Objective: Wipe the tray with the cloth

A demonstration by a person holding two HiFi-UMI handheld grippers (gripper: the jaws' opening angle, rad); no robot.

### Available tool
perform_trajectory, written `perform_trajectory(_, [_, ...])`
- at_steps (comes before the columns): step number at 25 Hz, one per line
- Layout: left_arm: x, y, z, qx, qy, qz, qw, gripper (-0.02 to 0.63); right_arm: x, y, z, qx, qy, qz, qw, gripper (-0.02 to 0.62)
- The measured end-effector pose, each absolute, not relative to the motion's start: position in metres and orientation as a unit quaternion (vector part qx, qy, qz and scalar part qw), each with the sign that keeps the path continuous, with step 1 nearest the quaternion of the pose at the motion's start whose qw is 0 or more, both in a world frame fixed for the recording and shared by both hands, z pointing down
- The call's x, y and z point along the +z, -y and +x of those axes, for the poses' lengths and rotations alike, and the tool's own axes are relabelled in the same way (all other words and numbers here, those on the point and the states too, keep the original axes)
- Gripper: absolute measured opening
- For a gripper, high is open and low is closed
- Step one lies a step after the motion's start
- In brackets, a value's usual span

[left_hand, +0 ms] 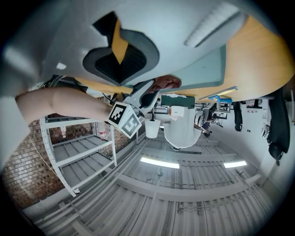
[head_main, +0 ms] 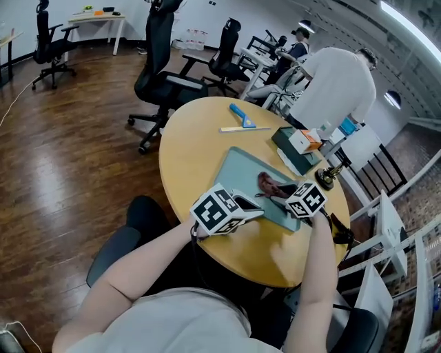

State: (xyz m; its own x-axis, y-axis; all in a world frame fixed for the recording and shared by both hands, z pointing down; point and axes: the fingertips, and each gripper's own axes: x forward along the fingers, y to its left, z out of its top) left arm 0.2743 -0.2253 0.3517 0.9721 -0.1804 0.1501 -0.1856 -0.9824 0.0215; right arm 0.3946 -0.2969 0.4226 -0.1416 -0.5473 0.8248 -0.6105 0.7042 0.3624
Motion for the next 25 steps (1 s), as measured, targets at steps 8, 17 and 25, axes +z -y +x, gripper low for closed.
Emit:
perform_trajectory(8, [0.351, 0.234, 0.275, 0.07, 0.091, 0.993, 0.019, 0.002, 0.422, 0.276, 0.45, 0.049, 0.718, 0.424, 0.549, 0.146])
perform_trajectory(17, [0.35, 0.236, 0.275, 0.07, 0.089, 0.993, 0.021, 0.002, 0.423, 0.264, 0.468, 0.061, 0.706, 0.442, 0.55, 0.146])
perform_trajectory(25, [0.35, 0.235, 0.276, 0.071, 0.09, 0.993, 0.021, 0.002, 0.424, 0.278, 0.431, 0.046, 0.733, 0.413, 0.539, 0.146])
